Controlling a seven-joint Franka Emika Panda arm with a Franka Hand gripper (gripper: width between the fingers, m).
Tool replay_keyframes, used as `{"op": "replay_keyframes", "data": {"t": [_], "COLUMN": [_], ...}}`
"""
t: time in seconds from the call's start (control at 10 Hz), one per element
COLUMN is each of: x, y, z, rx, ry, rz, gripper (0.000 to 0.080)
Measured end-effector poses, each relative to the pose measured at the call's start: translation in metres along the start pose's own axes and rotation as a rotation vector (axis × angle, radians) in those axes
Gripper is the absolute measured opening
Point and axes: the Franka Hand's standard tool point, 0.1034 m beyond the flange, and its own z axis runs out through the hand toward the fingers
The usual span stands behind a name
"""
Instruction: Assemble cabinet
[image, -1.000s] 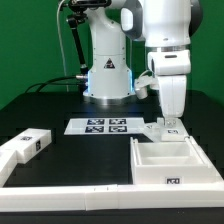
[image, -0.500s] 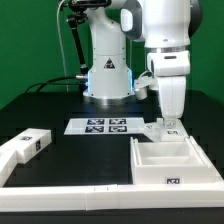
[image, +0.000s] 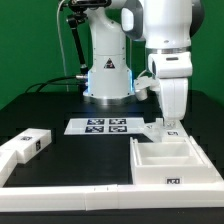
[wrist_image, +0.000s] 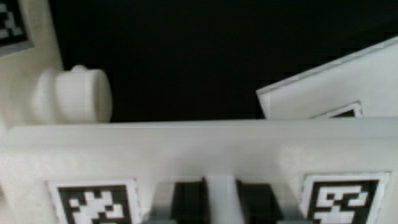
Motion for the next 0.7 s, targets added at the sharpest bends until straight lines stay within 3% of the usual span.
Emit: {"op": "replay_keyframes", "data": {"t": [0.7], "x": [-0.0009], "y": [-0.0044], "z": [-0.0016], "rx": [0.001], "ry": [-0.002], "rz": [0.0], "gripper": [0.007]}}
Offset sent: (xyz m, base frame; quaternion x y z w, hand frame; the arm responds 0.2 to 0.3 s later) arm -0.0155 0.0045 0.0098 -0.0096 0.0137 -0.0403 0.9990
